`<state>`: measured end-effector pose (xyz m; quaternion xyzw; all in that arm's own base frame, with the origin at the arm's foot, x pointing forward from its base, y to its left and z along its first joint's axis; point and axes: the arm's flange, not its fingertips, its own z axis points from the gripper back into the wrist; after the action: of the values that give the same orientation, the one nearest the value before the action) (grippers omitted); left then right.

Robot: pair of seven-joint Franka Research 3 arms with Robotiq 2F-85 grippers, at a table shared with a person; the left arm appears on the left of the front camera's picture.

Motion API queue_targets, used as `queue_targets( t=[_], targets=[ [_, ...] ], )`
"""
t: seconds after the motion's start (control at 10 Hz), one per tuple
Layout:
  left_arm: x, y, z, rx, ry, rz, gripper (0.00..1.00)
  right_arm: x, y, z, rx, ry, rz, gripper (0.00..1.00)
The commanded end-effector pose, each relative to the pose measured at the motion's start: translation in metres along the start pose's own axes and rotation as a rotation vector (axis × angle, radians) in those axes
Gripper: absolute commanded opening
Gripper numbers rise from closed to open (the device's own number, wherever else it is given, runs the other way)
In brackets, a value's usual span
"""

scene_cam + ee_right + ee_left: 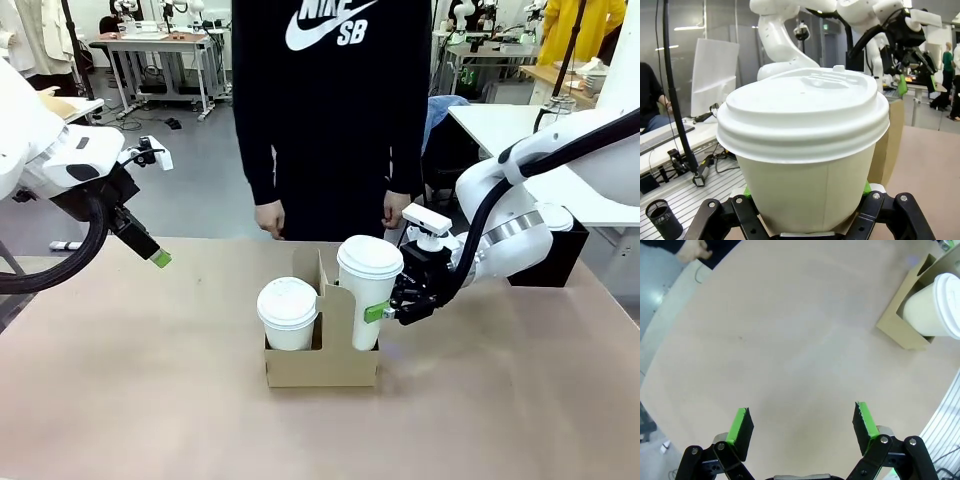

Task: Pour a drink into a cup and package it in a carrier.
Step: Insert the held 600 ml Paper Cup into the Cup Carrier.

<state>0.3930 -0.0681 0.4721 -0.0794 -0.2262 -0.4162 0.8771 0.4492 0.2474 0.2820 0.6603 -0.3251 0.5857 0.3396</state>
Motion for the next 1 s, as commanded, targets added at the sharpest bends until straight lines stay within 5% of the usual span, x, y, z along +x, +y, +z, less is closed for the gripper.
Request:
queue_targets(
  t=[0.0,0.8,0.9],
  targets=[
    [0.0,-0.001,0.001,0.002,-0.002,0.001,1.0,-0.006,-0.009,-0.003,0.015,0.02,-0.003,0.8],
    [0.0,-0.001,0.001,0.002,-0.002,0.001,1.0,-0.042,-0.015,-0.001,0.032,0.079,0.04,0.8],
    [0.0,-0.001,0.001,0.002,-0.002,0.001,1.0,-0.043,-0.013,0.001,0.036,0.12,0.054,1.0]
  ],
)
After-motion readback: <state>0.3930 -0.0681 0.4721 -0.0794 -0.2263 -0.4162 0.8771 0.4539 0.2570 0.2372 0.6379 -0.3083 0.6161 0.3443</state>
